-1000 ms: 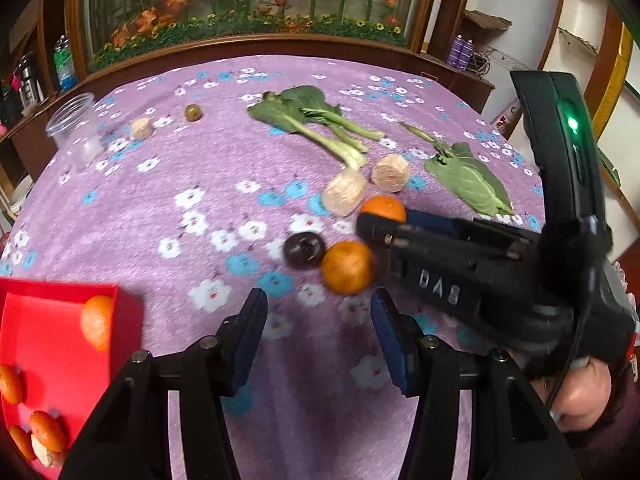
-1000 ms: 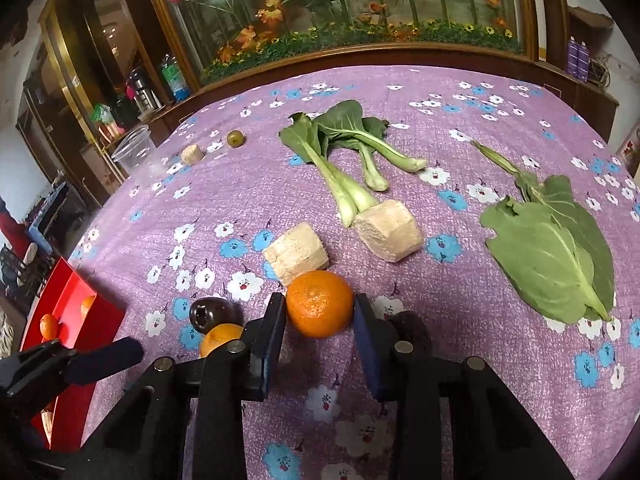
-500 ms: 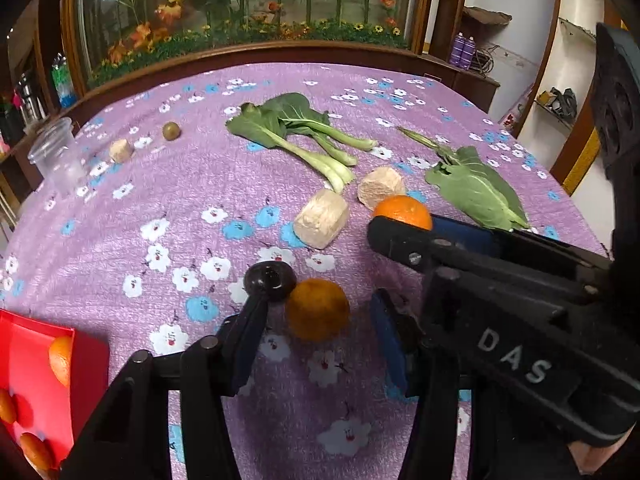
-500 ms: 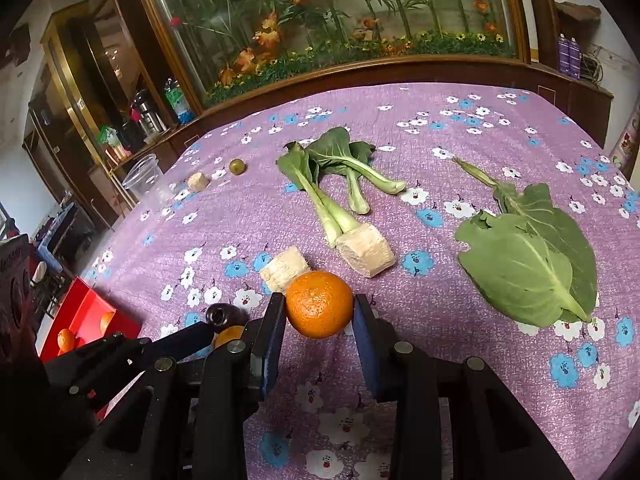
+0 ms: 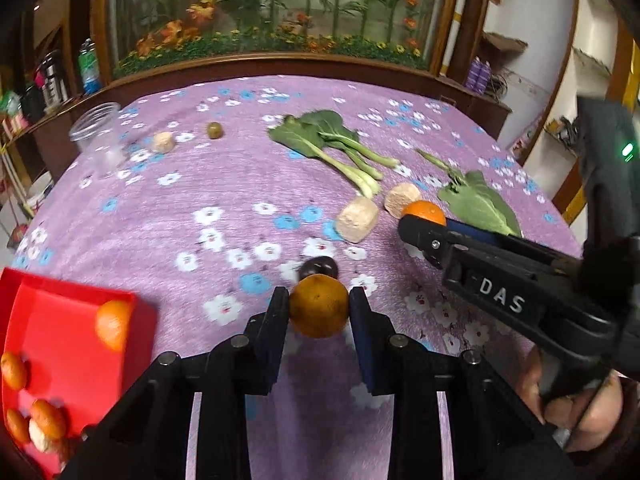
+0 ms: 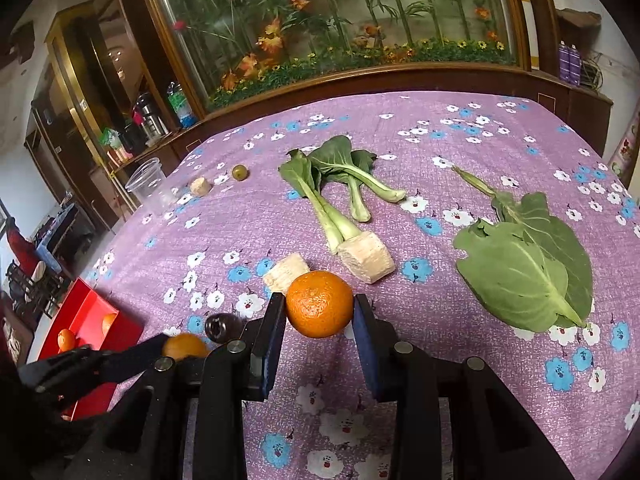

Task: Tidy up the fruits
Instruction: 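Lift and carry both held oranges over the red tray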

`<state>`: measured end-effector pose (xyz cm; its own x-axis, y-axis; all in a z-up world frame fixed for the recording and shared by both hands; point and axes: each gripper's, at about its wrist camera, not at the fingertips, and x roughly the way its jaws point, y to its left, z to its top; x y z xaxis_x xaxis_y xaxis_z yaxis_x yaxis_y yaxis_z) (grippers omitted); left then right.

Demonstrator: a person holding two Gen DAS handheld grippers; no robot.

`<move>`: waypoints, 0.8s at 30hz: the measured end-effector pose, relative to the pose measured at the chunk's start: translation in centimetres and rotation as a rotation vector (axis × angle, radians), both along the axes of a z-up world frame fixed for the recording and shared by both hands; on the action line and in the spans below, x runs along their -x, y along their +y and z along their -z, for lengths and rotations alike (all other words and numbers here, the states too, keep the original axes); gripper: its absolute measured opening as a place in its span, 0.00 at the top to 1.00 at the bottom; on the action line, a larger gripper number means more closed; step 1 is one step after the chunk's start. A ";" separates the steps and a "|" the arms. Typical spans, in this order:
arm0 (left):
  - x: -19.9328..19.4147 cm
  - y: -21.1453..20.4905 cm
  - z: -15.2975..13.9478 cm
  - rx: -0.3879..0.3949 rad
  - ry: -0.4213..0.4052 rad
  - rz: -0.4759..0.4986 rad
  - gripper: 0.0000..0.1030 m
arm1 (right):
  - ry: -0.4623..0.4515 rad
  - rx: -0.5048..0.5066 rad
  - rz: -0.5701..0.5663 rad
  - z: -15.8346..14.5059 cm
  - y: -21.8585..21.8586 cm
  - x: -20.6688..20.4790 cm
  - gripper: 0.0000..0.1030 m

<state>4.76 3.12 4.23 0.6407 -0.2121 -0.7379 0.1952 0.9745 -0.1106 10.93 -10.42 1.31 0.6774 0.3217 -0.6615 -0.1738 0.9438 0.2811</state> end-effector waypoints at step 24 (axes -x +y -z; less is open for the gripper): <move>8.8 19.9 -5.8 0.030 -0.179 -0.425 0.71 | -0.065 -0.004 -0.112 -5.2 7.1 7.0 0.64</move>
